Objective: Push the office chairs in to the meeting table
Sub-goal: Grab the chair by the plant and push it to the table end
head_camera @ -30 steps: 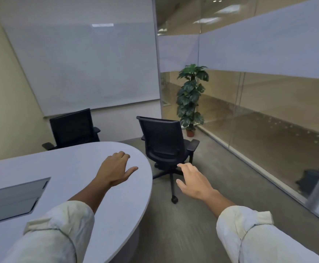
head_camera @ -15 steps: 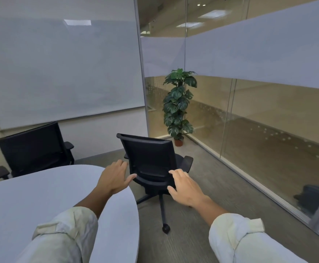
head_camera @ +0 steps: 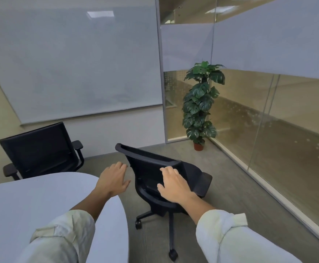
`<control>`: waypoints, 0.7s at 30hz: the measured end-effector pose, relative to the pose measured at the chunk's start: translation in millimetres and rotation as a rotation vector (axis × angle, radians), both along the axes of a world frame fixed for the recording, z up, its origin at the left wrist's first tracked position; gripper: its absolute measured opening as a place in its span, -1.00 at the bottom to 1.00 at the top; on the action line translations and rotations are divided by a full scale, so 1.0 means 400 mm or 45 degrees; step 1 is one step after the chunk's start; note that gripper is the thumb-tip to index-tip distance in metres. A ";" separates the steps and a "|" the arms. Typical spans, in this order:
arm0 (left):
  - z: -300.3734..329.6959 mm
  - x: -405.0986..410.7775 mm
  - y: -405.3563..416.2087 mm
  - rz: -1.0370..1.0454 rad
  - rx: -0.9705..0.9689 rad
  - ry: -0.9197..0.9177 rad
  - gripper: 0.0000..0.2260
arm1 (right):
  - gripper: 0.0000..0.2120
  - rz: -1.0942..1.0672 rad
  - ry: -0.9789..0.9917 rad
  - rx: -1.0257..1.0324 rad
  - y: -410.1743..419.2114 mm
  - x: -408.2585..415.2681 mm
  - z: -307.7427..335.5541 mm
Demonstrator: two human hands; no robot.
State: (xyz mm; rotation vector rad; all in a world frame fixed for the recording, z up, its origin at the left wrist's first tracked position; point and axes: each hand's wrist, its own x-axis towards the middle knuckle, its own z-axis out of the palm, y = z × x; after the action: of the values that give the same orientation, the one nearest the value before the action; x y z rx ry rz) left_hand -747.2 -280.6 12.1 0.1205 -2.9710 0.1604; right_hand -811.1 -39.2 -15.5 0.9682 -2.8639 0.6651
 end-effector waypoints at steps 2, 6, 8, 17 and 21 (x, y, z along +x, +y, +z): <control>-0.002 -0.057 -0.020 0.048 0.021 0.016 -0.49 | -0.43 0.024 0.000 0.011 -0.031 -0.069 -0.014; -0.045 -0.237 -0.086 0.155 0.029 -0.035 -0.48 | -0.41 0.089 0.014 0.046 -0.140 -0.275 -0.059; -0.050 -0.262 -0.095 0.195 0.039 -0.062 -0.49 | -0.39 0.101 0.010 0.088 -0.166 -0.293 -0.073; -0.107 -0.554 -0.306 -0.047 -0.057 -0.336 -0.47 | -0.64 0.096 0.100 0.311 -0.217 -0.462 -0.145; -0.109 -0.704 -0.405 -0.113 -0.121 -0.447 -0.76 | -0.72 0.082 0.005 0.356 -0.245 -0.540 -0.141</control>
State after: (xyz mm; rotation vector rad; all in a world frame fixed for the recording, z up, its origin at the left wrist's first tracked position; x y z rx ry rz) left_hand -1028.8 -442.8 -31.6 -0.0581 -3.3012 0.3444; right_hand -1027.1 -137.1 -71.8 1.0949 -2.9876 0.2682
